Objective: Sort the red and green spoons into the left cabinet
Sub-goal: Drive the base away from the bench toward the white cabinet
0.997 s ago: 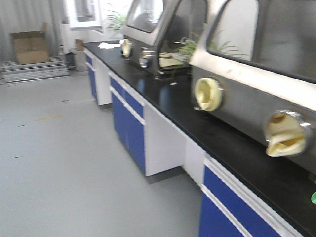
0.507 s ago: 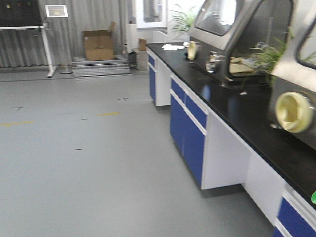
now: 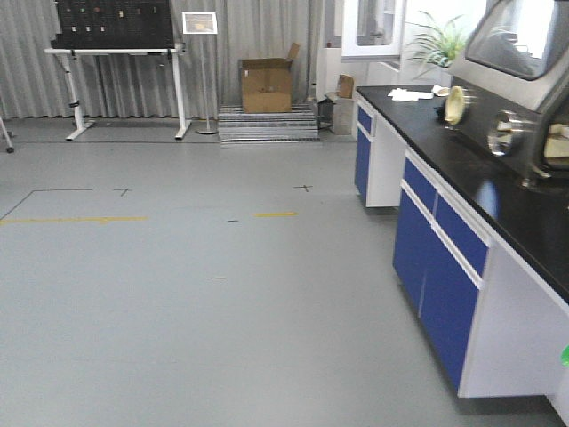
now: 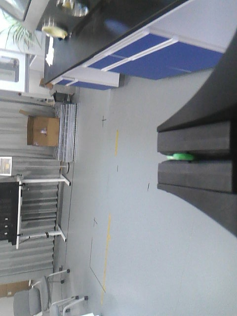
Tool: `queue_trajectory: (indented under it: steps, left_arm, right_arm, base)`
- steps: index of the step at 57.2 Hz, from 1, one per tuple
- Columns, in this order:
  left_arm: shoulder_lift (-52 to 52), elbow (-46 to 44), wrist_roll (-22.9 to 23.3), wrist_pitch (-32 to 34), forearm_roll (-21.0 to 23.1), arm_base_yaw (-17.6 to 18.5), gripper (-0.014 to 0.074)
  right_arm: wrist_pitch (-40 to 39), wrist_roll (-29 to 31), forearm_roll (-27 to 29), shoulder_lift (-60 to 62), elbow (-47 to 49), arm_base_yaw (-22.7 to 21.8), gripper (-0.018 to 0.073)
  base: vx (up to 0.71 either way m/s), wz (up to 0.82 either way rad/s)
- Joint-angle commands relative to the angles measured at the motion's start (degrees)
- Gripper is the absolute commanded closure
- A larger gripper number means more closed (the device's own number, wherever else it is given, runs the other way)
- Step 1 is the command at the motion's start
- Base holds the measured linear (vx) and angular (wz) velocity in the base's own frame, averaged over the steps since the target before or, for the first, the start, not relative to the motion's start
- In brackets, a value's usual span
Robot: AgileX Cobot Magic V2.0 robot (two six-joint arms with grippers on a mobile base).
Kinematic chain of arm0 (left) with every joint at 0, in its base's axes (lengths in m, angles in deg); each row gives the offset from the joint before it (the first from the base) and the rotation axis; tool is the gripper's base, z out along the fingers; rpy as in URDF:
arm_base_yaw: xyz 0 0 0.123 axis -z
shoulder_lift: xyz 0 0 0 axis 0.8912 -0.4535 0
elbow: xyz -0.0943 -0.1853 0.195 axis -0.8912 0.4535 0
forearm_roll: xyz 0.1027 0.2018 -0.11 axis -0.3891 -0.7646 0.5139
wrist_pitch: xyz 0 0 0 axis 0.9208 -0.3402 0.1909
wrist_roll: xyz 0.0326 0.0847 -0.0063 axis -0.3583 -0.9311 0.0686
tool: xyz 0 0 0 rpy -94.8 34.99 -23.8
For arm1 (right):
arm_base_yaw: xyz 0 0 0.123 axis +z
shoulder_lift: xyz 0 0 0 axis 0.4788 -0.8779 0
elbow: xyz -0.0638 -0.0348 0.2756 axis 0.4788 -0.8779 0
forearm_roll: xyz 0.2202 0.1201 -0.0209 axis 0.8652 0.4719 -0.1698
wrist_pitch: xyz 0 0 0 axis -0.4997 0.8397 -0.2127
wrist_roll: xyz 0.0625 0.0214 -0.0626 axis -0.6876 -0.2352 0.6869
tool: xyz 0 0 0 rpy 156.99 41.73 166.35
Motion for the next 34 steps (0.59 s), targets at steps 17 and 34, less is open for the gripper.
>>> queue_trajectory:
  steps: [17, 34]
  left_arm:
    - [0.1, -1.6, 0.3, 4.2, 0.8, 0.3, 0.0597]
    - [0.1, -1.6, 0.3, 4.2, 0.8, 0.3, 0.0597]
  right_arm:
    - [-4.7, 0.6, -0.2, 0.1, 1.7, -0.1, 0.0564]
    - [-4.7, 0.6, -0.2, 0.1, 1.7, -0.1, 0.0564]
  base:
    - [0.42, 0.13]
    - [0.47, -0.05]
